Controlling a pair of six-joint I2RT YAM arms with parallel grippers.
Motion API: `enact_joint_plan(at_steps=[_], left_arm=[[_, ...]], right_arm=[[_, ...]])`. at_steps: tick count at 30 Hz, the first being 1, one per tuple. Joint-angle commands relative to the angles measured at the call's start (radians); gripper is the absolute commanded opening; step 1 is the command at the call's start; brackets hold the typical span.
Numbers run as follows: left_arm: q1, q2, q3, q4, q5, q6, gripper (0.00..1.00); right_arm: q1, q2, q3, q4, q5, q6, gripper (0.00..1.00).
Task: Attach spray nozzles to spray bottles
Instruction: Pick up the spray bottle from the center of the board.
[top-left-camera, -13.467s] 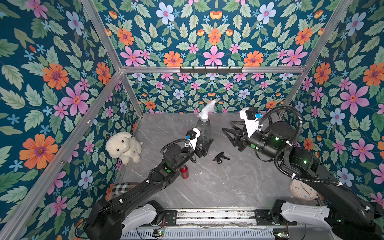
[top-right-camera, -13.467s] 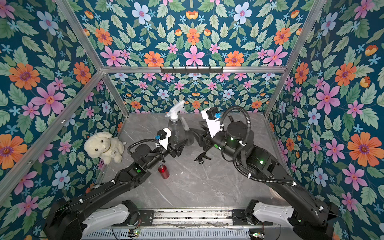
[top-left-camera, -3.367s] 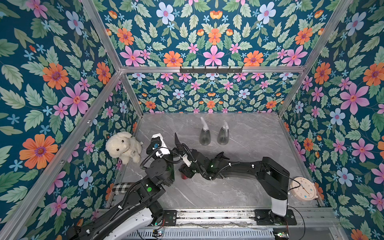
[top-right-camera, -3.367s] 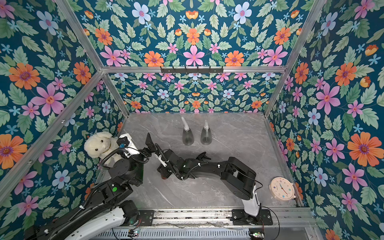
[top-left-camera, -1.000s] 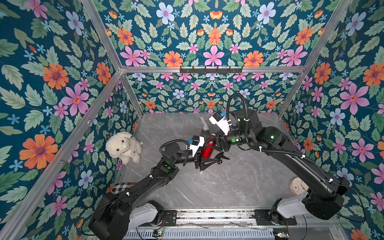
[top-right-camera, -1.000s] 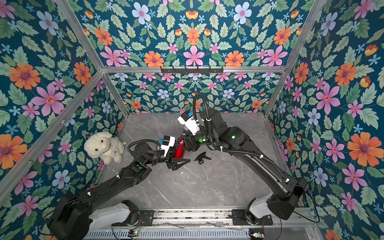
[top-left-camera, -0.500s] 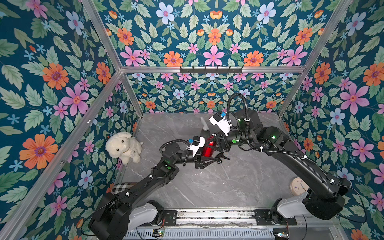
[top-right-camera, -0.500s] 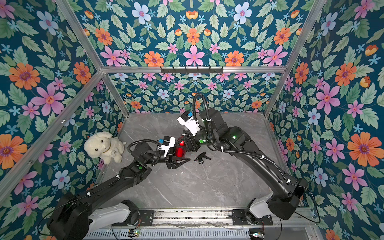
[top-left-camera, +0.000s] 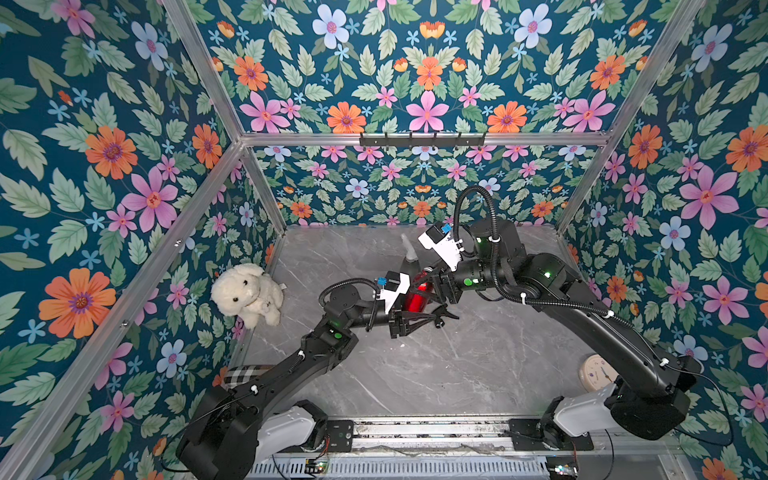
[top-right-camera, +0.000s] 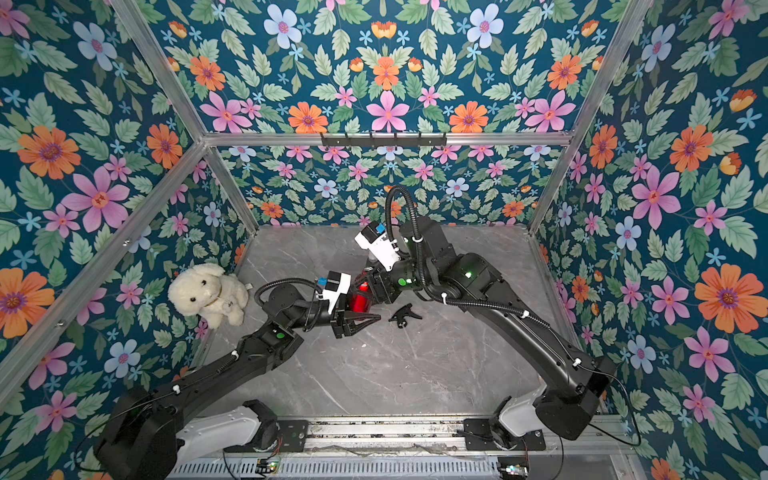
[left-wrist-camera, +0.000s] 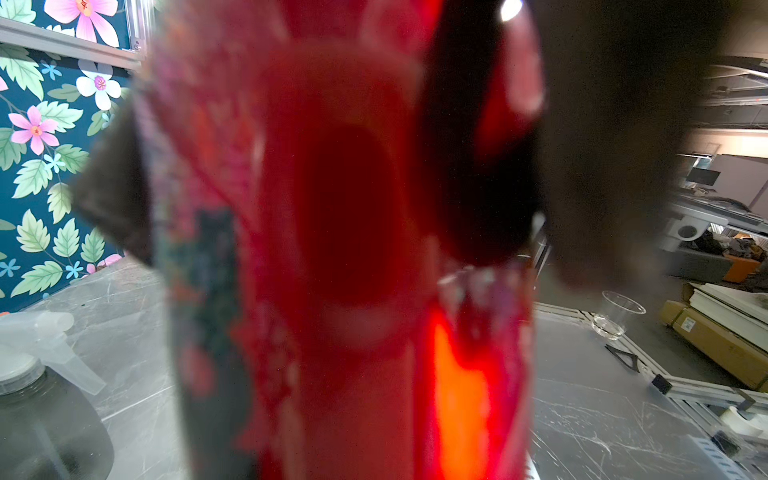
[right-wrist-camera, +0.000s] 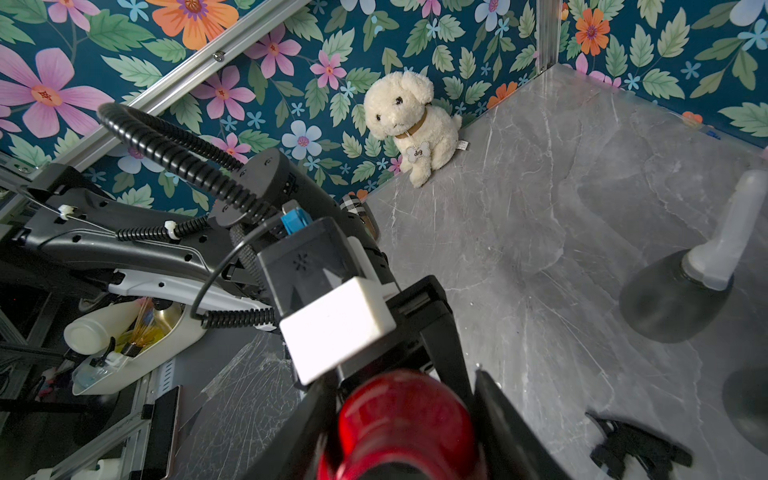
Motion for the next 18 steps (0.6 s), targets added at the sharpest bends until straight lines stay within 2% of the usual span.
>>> enact_joint_plan(at_steps=[1,4,7,12,16,18], left_arm=[[0.0,-0.003,0.01,0.012,-0.005,0.009,0.44],[0.0,-0.006,0.011,0.01,-0.006,0.009,0.42],[0.0,-0.006,0.014,0.008,-0.01,0.009,0.4],[0.0,-0.013,0.015,0.0,-0.025,0.014,0.36],[0.0,-0.023,0.018,-0.009,-0.043,0.019,0.29],[0.0,-0.036,0.017,-0.024,-0.077,0.025,0.17]], right_arm=[[0.001,-0.009,0.001,0.033,-0.002,0.001,0.58],[0.001,-0.012,0.002,0.038,-0.001,0.004,0.6],[0.002,-0.024,-0.003,0.049,0.013,0.007,0.66],[0.001,-0.106,-0.058,0.132,0.099,0.022,0.75],[-0.001,-0.201,-0.157,0.215,0.242,0.048,0.76],[-0.011,-0.261,-0.237,0.266,0.325,0.078,0.77]])
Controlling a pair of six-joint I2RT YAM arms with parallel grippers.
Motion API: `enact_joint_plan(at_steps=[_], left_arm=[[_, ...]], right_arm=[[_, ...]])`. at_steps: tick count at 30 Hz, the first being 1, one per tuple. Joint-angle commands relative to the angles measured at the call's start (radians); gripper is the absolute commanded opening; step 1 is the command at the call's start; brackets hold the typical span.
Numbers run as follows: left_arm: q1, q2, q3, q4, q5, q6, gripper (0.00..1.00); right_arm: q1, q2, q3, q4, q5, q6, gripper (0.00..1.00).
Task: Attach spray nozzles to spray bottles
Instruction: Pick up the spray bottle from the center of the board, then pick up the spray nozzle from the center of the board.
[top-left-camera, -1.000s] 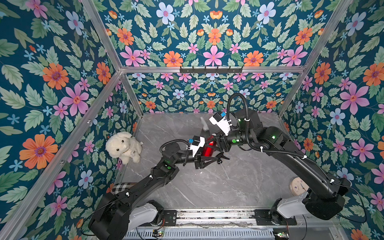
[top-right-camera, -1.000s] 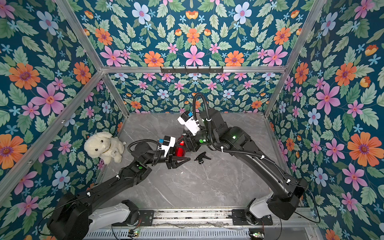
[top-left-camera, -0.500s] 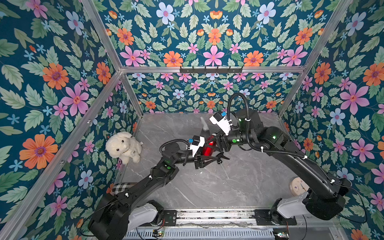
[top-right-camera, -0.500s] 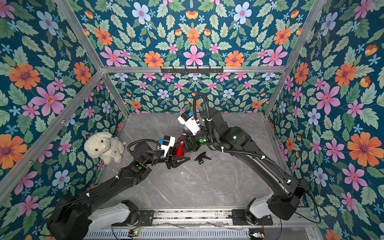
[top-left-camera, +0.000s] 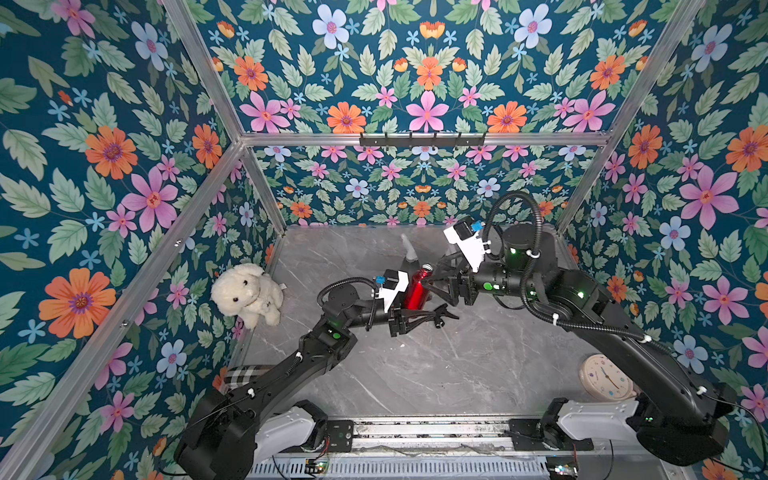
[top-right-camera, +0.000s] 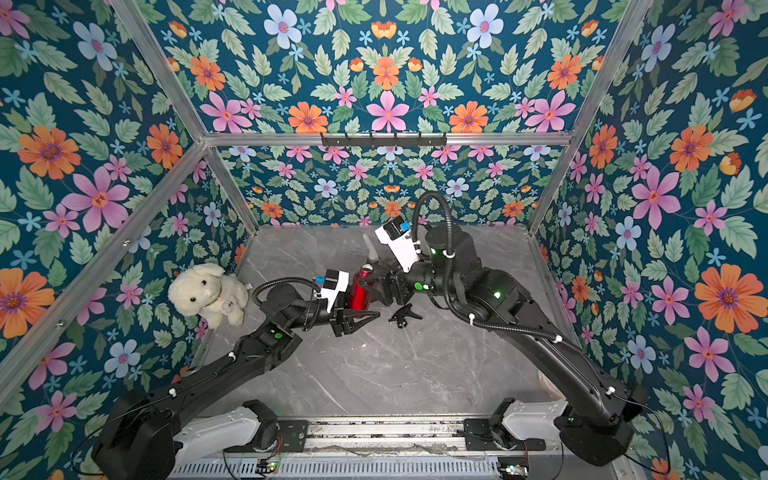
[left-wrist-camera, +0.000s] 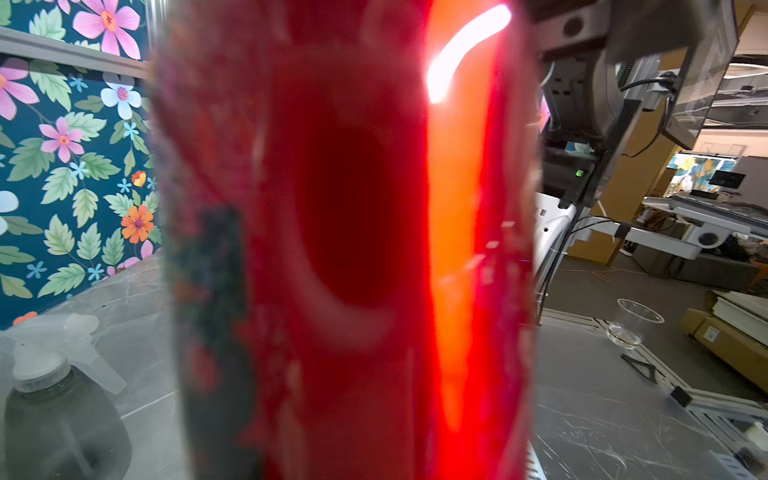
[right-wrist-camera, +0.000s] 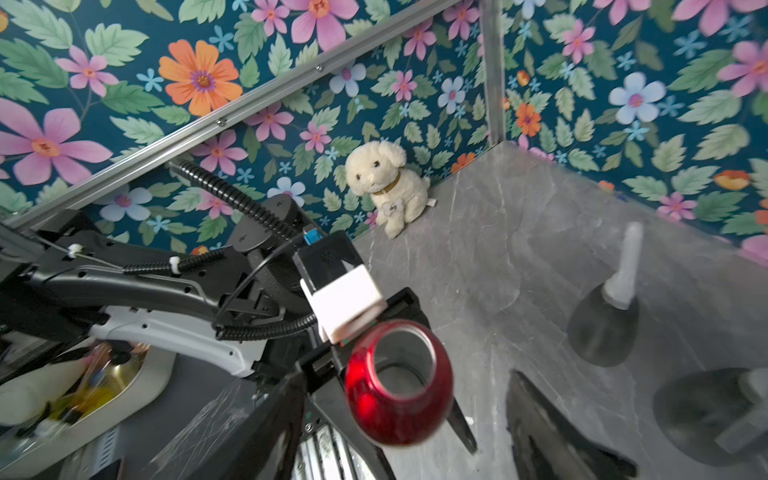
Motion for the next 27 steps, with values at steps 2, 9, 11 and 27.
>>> enact_joint_plan(at_steps=[2,9,11,27], left_arm=[[0.0,-0.028,0.001,-0.005,-0.054,0.022,0.08],[0.0,-0.072,0.001,-0.047,-0.111,0.039,0.0],[0.0,-0.09,-0.001,-0.067,-0.144,0.045,0.0],[0.0,-0.184,-0.025,-0.144,-0.299,0.057,0.0]], right_arm=[[-0.027,-0.093,-0.133,0.142,0.193,0.077,0.78],[-0.077,-0.132,-0.309,0.095,0.255,0.167,0.78],[-0.095,-0.123,-0.353,0.072,0.241,0.2,0.78],[-0.17,0.421,-0.415,0.016,0.047,0.161,0.62]])
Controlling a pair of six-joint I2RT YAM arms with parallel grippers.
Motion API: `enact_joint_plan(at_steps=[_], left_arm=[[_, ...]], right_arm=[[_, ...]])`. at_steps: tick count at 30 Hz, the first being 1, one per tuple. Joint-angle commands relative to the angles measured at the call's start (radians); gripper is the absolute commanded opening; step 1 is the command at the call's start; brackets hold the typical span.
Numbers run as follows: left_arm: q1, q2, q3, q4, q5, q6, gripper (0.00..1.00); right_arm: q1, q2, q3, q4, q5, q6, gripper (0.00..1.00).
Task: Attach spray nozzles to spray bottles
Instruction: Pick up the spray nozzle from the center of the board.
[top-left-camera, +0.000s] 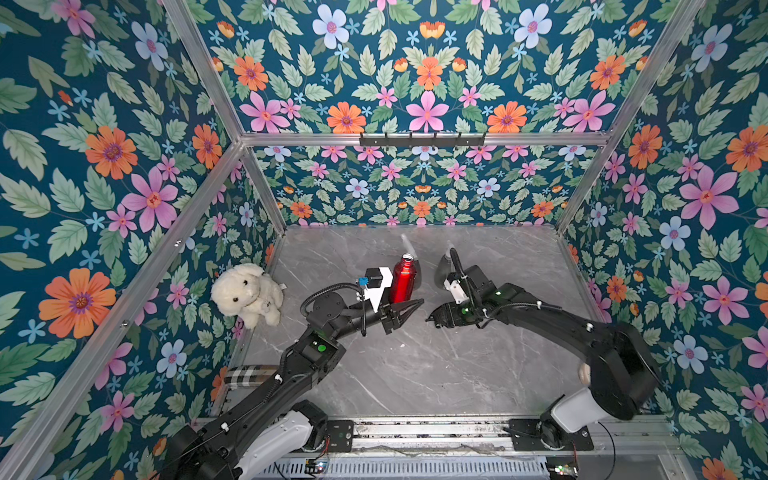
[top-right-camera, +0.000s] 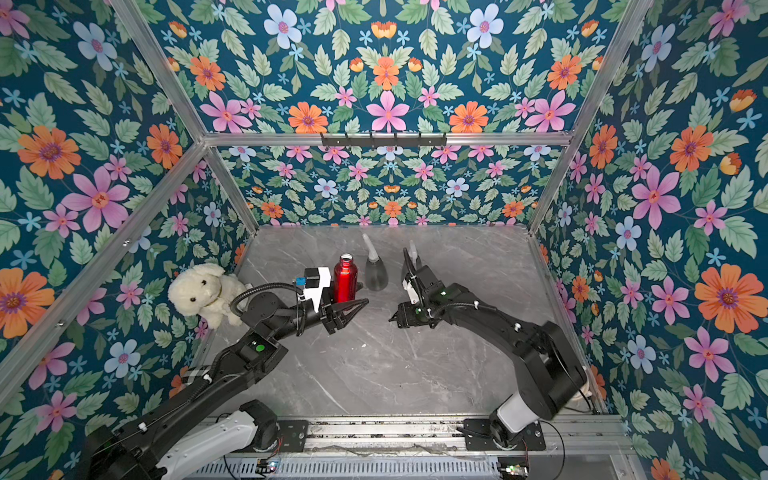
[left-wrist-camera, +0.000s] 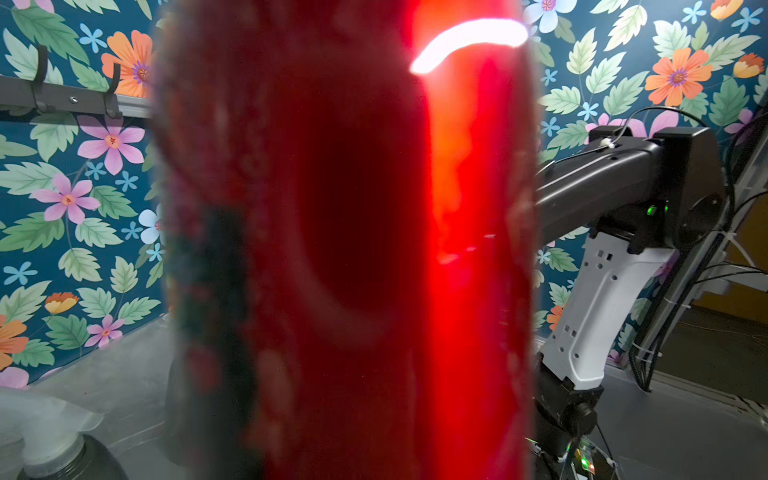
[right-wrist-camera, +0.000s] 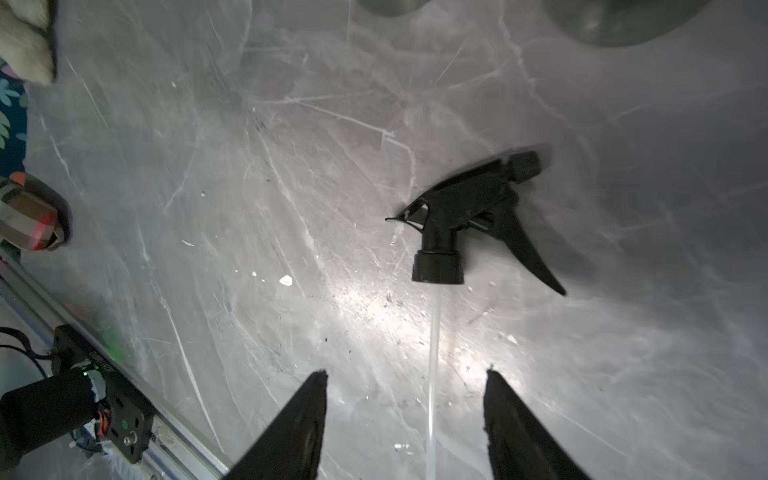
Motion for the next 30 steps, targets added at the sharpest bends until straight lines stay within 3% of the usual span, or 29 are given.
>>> enact_joint_plan(at_steps=[1,7,14,30], left_arm=[[-0.001,-0.005,-0.002,0.002,-0.021,0.018,0.0],[-0.001,-0.001,-0.011,0.016,-0.025,0.02,0.0],[-0.001,-0.003,-0.02,0.017,-0.026,0.027,0.0],[0.0,-0.006,-0.037,0.034,-0.029,0.027,0.0]], right_arm=[[0.001,0.088,0.037,-0.042,-0.026,-0.033,0.62],[0.021,0.208,0.149,-0.089,0.028,-0.048,0.61],[0.022,0.309,0.233,-0.166,0.132,-0.084,0.48],[0.062,0.407,0.359,-0.202,0.224,-0.073,0.48]])
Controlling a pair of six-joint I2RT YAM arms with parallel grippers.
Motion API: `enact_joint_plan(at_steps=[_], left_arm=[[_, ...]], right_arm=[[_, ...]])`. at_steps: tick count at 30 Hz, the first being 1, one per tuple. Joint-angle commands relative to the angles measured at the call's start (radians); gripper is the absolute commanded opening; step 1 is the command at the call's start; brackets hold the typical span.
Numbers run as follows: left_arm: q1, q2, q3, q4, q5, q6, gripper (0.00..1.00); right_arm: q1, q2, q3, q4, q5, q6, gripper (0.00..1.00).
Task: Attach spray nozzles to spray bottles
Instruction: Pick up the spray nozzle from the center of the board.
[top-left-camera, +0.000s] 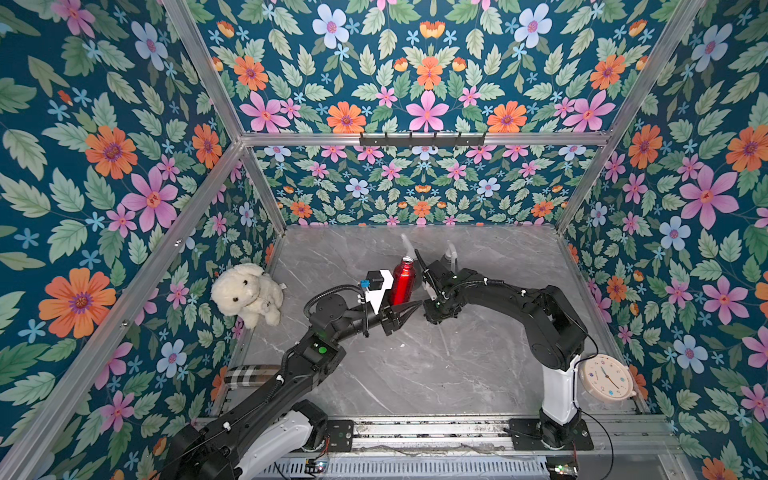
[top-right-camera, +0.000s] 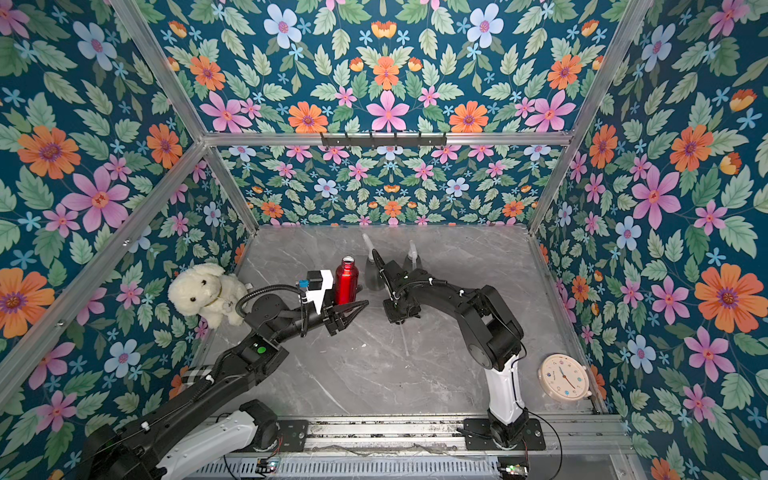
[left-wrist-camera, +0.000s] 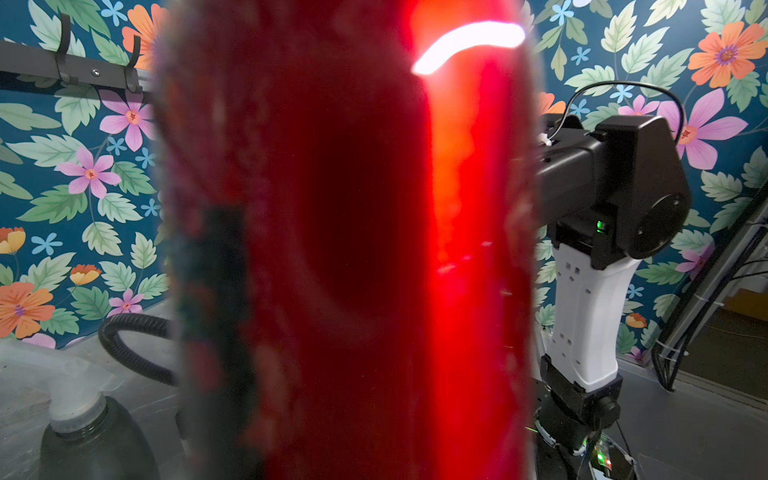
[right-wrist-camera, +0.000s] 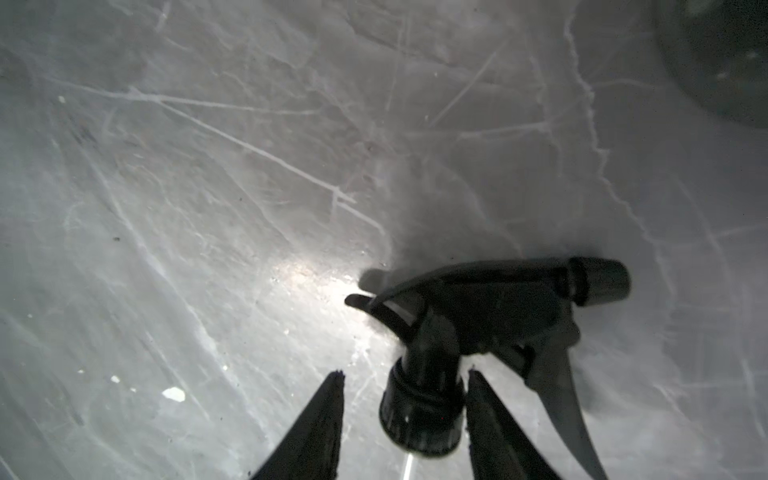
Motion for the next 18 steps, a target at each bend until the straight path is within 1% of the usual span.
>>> enact_joint_plan(at_steps=[1,3,8,11,15,18], left_arm=[[0.0,-0.007,-0.002,0.045,0.001,0.006,0.0],[0.0,-0.009,-0.003,0.046,0.0,0.008,0.0],[0.001,-0.008,-0.002,0.049,0.0,0.004,0.0],[0.0,-0.007,-0.004,0.049,-0.001,0.002,0.0],[0.0,-0.003,-0.005,0.05,-0.003,-0.001,0.0],[0.0,0.005,-0.004,0.053,-0.005,0.0,0.0]], right_arm=[[0.006,0.025,0.013,-0.039,0.061,0.005,0.47],[0.007,0.034,0.011,-0.032,0.066,0.013,0.46],[0.006,0.052,0.012,-0.011,0.084,0.031,0.38],[0.006,0.036,0.004,0.001,0.087,0.033,0.31],[0.006,-0.057,-0.059,0.042,0.064,0.044,0.26],[0.017,-0.194,-0.15,0.092,0.035,0.063,0.26]])
